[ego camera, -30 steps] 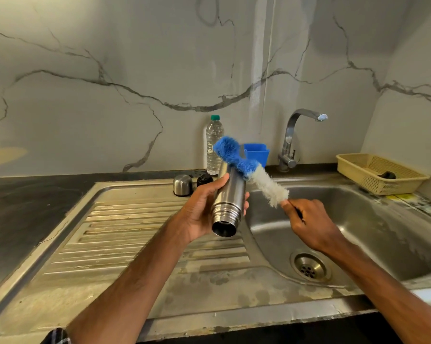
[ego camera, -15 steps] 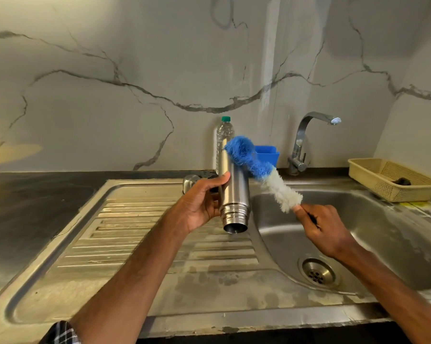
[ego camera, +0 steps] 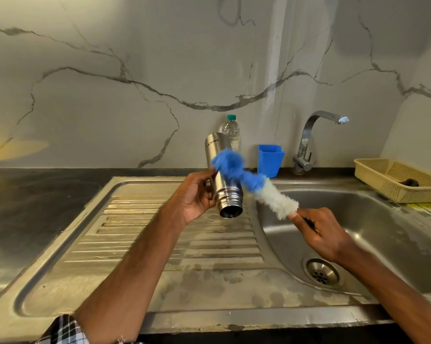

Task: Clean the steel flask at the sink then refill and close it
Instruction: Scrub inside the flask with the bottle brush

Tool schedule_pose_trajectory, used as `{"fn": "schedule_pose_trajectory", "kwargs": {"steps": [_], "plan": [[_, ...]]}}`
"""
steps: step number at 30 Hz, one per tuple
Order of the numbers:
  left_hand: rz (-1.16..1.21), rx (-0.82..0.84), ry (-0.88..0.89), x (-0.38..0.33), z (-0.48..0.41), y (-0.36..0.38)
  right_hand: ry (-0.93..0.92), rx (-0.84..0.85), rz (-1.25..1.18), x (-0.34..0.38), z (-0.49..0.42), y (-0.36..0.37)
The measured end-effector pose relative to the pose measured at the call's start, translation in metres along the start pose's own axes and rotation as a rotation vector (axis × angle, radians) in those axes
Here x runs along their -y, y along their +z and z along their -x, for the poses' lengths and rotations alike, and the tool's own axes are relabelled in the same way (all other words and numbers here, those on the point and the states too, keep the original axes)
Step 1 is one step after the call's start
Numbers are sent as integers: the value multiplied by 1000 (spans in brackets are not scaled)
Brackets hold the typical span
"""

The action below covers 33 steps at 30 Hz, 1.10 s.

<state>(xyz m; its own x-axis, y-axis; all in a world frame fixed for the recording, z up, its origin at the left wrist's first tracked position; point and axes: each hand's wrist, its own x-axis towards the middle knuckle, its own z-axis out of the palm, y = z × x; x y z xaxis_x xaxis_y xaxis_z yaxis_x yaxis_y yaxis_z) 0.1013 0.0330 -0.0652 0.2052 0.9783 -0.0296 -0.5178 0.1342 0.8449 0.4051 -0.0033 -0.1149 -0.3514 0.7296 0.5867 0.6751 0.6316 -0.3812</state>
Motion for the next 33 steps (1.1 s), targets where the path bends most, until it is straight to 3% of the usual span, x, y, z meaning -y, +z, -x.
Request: {"fn": "schedule_pose_trajectory", "kwargs": {"steps": [5,16,20,24,28,33], "plan": [[50,48,6,0,2,1,-85,58,-16,5,5,2],[-84,54,11,2,-1,1,4,-6,10,0,3,-4],[-73,125,24,-1,0,-1,-102,39,-3,3,4,-2],[-165,129,17,-2,-2,-2,-17,-6,-8,1,2,-3],[-111,213,4,1,-3,-3,-72,27,-8,3,3,-3],[-98,168,1,3,0,-1,-11,21,4,1,3,-5]]}}
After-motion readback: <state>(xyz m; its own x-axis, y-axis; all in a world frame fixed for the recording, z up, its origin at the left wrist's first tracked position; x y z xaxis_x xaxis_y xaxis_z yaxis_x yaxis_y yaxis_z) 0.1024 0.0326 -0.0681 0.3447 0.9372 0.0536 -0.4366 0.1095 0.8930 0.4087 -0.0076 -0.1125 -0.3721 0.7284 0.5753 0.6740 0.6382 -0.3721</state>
